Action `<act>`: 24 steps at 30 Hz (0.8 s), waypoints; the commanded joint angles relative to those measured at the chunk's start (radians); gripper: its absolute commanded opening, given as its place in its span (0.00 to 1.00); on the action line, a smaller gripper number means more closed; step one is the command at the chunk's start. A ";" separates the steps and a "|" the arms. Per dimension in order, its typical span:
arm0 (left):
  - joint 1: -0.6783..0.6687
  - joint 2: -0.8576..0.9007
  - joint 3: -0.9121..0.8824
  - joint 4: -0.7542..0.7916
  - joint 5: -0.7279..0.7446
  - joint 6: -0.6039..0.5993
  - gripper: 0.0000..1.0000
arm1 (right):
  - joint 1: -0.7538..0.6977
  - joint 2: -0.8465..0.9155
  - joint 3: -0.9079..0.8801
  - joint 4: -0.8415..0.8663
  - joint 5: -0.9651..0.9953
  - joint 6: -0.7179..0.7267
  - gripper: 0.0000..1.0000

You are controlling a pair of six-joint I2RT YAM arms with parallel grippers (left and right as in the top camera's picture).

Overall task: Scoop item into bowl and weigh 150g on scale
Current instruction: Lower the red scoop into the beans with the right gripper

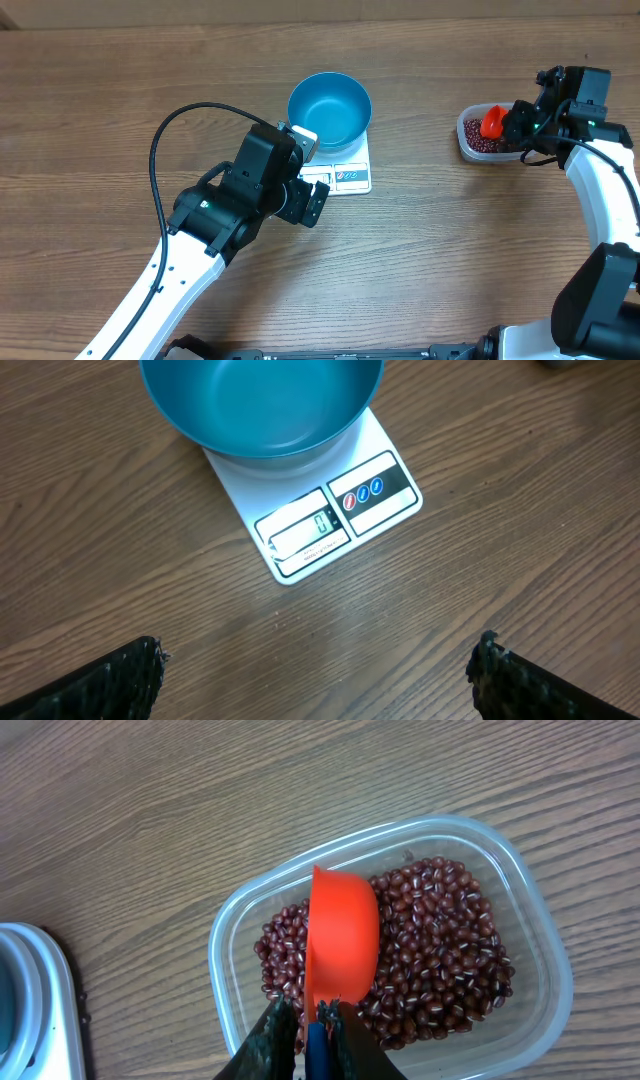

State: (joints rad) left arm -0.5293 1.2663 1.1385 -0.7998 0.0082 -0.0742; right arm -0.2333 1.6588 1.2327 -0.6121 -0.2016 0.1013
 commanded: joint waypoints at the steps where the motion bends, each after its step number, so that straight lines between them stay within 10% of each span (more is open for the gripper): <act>1: 0.003 0.005 -0.005 0.000 0.008 0.015 1.00 | 0.004 0.004 0.018 0.013 0.010 0.003 0.14; 24: 0.003 0.005 -0.005 0.000 0.008 0.015 1.00 | 0.004 0.004 0.018 0.036 0.010 0.002 0.09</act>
State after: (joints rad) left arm -0.5293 1.2663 1.1385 -0.8001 0.0078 -0.0742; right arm -0.2333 1.6588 1.2327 -0.5869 -0.2012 0.1040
